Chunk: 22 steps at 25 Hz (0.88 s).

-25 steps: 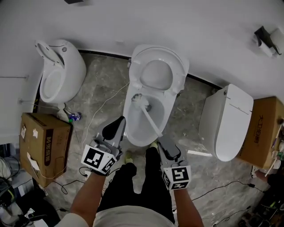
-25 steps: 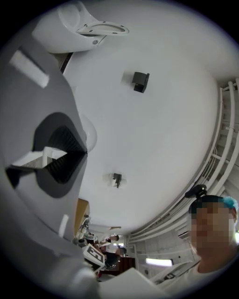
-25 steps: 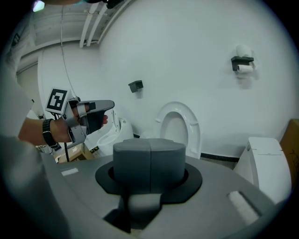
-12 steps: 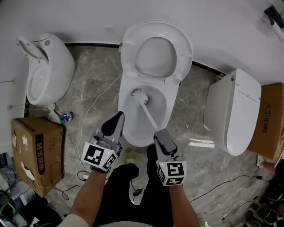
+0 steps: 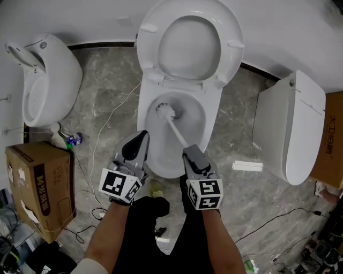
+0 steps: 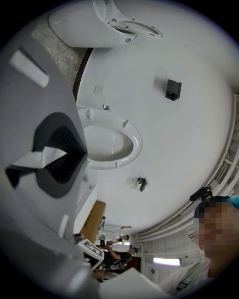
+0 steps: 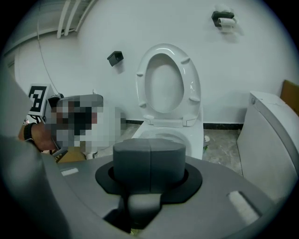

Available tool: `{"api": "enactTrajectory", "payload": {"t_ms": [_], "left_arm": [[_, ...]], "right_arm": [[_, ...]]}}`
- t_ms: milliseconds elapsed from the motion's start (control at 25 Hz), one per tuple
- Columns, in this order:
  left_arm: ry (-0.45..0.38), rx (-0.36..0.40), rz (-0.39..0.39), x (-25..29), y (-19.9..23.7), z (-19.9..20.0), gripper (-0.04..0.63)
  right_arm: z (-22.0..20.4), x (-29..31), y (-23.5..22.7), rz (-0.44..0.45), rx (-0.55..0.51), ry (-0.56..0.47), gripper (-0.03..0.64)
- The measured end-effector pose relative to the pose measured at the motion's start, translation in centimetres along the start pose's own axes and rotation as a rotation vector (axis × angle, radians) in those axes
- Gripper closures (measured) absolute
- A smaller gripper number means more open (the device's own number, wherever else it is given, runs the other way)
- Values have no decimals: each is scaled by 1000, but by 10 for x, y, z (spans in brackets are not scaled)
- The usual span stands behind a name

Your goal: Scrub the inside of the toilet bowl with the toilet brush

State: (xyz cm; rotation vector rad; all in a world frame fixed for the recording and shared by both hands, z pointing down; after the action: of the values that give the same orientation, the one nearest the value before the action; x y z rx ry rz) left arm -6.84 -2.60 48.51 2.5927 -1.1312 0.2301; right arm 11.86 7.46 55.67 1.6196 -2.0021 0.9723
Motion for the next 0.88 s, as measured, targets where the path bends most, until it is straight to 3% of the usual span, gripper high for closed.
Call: {"api": "enactTrajectory", "payload": {"t_ms": [880], "left_arm": [[38,-40,36,35,23,-72,591]], "right_arm": [[-32,105,-17,89,111,68,454]]}}
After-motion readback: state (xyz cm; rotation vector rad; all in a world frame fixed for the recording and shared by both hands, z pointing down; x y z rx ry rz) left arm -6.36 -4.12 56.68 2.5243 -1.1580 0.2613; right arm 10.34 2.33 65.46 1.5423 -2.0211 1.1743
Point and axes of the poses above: the fingertips, and each gripper's own axes: x forward along the fingers, y to its left, z out of its top, the point moved 6 cm from there along -x, backward along the fingers
